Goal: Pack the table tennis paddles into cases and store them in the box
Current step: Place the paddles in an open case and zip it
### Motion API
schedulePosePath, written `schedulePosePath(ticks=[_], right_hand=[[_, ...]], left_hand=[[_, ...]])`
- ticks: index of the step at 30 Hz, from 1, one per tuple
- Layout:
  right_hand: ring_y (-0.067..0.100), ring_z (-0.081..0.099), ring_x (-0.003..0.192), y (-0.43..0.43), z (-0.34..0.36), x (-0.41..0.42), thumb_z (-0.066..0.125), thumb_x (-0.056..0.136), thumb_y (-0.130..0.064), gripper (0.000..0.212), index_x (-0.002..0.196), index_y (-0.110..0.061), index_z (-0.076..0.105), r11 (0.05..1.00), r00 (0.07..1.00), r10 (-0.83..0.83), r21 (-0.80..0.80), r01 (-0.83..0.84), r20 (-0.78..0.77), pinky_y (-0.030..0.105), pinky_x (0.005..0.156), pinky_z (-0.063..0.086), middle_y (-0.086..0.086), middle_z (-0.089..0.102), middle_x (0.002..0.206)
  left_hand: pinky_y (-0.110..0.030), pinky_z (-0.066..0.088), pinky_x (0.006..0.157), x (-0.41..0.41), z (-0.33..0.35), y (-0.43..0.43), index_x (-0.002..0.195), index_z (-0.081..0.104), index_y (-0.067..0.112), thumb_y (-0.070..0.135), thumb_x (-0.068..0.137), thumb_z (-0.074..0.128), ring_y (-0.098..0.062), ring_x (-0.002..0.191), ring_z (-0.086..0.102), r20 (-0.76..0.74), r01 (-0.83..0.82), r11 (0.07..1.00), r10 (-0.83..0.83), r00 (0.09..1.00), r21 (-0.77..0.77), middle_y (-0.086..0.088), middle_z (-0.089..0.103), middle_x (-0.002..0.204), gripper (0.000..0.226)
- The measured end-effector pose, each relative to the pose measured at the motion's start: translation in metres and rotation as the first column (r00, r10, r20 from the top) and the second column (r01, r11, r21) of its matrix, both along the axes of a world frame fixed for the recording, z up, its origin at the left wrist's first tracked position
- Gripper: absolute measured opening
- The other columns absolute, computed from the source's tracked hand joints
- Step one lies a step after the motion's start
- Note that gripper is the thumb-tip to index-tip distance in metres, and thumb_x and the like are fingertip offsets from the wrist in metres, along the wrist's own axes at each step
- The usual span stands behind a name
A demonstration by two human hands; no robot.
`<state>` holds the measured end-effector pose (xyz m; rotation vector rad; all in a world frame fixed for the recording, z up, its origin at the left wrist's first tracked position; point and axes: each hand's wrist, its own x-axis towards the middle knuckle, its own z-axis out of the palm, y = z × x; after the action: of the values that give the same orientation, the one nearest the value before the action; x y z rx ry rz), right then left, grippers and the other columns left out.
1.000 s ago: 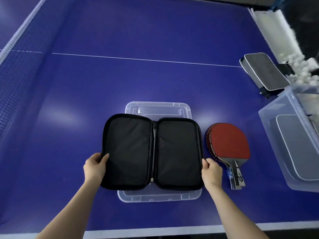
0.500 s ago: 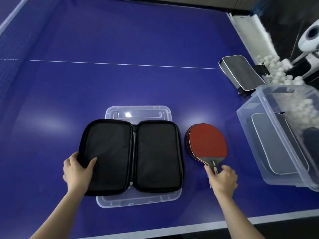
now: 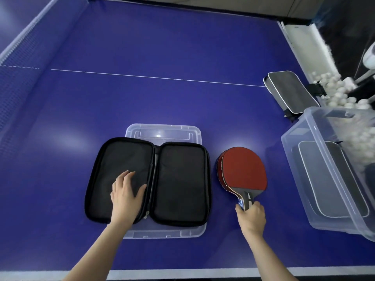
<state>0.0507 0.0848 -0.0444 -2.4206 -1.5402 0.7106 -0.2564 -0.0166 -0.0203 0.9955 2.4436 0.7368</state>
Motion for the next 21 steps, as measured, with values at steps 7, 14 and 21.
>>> schedulePosePath(ticks=[7,14,21], right_hand=[[0.034,0.057,0.075,-0.011,0.032,-0.038,0.072,0.08,-0.021,0.031,0.086,0.003,0.053,0.979,0.994,0.053,0.203,-0.033,-0.094,0.031,0.059,0.037,0.015,0.055,0.083],[0.022,0.055,0.08,-0.05,0.047,-0.116,0.073,0.079,-0.022,0.028,0.088,-0.006,0.053,0.963,0.962,0.194,0.222,-0.15,-0.191,0.022,0.063,0.033,0.002,0.05,0.084],[0.024,0.059,0.091,-0.08,0.035,-0.159,0.069,0.082,-0.028,0.034,0.1,-0.002,0.056,0.985,0.976,0.138,0.124,-0.118,-0.17,0.021,0.066,0.036,0.009,0.058,0.097]], left_hand=[[-0.027,0.041,0.094,0.028,0.013,0.015,0.121,0.058,0.011,0.021,0.091,0.063,-0.021,0.111,0.054,0.244,0.018,0.987,-0.057,0.968,0.159,-0.002,0.06,0.115,0.032],[-0.032,0.051,0.094,0.045,0.029,0.054,0.138,0.043,0.015,0.049,0.084,0.065,-0.013,0.107,0.063,0.878,-0.15,0.984,-0.011,0.478,0.094,0.001,0.064,0.118,0.068],[-0.044,0.055,0.092,0.018,0.018,0.071,0.109,0.066,0.007,0.037,0.078,0.076,-0.026,0.095,0.069,0.821,-0.184,0.983,0.097,0.563,0.011,-0.008,0.072,0.101,0.044]])
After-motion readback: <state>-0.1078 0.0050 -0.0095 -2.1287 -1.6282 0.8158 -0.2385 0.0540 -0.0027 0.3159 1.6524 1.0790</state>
